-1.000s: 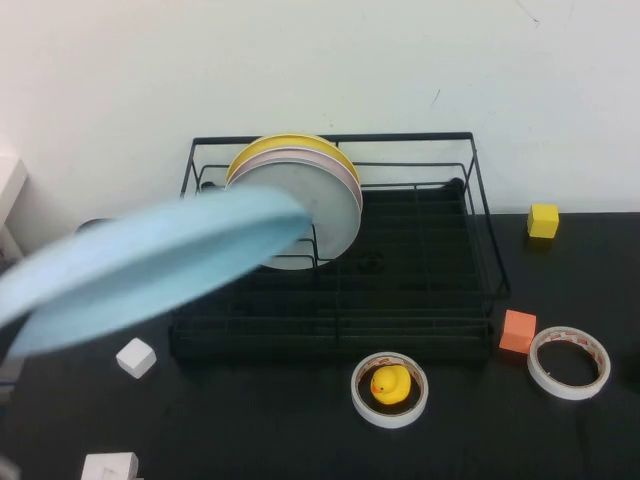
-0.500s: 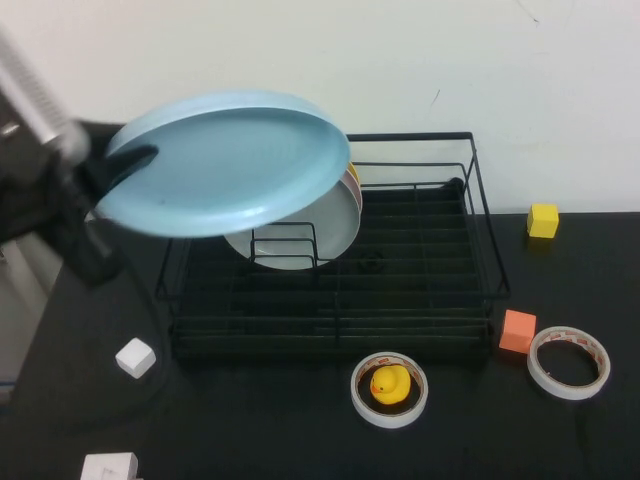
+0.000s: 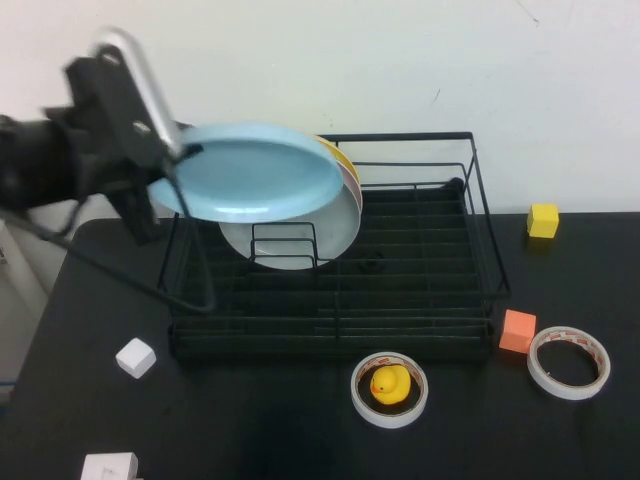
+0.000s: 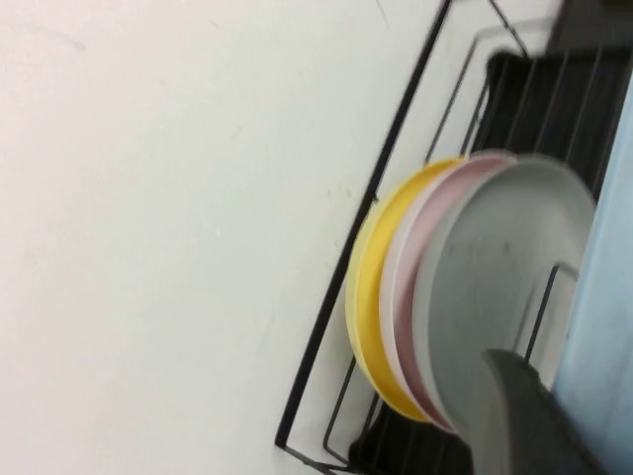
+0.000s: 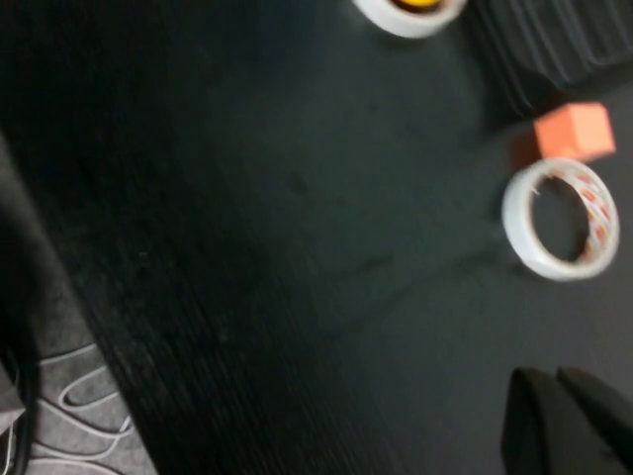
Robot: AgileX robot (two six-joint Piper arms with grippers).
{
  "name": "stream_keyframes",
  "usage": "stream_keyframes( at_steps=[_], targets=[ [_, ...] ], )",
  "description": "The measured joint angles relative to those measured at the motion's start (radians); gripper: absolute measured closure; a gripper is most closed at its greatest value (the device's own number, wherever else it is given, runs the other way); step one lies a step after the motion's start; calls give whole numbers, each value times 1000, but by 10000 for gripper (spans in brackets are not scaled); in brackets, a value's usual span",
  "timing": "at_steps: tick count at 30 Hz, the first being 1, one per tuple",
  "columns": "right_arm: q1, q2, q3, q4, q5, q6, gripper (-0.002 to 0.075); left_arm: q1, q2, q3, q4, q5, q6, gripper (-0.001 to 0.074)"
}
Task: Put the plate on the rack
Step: Place the plate on the rack
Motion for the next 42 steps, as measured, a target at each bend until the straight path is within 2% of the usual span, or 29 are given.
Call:
stream_keyframes(
  at_steps=[7,13,23,26,31,33,38,42],
  targets=[
    [0,0,0,-63,-4,107,722,-95,189,-62,-132,-196,203,651],
    [0,0,0,-135,-7,208,722,-105,319,-148,-238,-238,262,651],
    [0,0,0,-142,-11,226,723,-105,393,-160,-311,-233,279,650],
    [0,0,0,-143,-11,227,723,-105,395,-160,-360,-177,316,602],
    [0,0,0,-146,-11,229,723,-105,395,-162,-390,-107,361,341],
    [0,0,0,-146,-13,229,723,-105,395,-164,-391,-105,361,297],
    [0,0,0,-146,-13,229,723,-105,393,-164,-394,-114,361,293],
    [0,0,0,-146,-13,229,723,-105,360,-164,-394,-121,326,383]
  ],
)
